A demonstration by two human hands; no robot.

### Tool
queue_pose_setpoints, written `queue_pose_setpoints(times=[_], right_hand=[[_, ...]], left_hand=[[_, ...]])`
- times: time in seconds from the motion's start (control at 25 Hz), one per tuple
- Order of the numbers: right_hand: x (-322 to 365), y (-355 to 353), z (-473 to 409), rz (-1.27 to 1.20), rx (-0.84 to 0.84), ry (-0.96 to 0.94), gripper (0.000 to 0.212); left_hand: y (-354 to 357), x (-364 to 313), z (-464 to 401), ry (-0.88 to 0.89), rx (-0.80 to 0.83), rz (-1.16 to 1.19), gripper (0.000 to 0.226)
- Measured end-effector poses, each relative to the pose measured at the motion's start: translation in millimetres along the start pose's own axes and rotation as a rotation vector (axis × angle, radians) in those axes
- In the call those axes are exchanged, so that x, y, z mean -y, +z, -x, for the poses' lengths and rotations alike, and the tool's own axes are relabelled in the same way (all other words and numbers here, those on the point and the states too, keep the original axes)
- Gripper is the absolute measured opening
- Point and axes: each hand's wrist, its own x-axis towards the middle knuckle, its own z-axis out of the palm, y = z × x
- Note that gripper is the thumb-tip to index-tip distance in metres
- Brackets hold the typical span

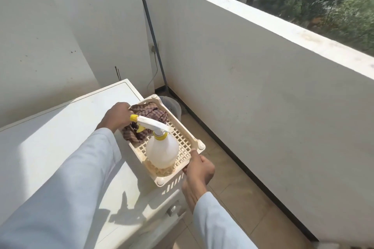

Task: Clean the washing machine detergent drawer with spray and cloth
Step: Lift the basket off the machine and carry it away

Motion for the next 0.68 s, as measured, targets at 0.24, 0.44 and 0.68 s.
queue_pose_setpoints(times=[0.24,0.44,0.68], right_hand=[[73,-67,-50,-0.193,-0.079,-0.079,0.029],[95,-145,-115,-0.245,-0.227,-0.105,0.039],[25,-221,-227,-0.162,-0.353,-0.059,0.049]], left_hand=[[17,-124,5,0.110,0.003,0.104,0.026],[85,-216,14,0.215,0.148,0.175,0.032],[249,-258,13,0.150,0.333,0.121,0.053]])
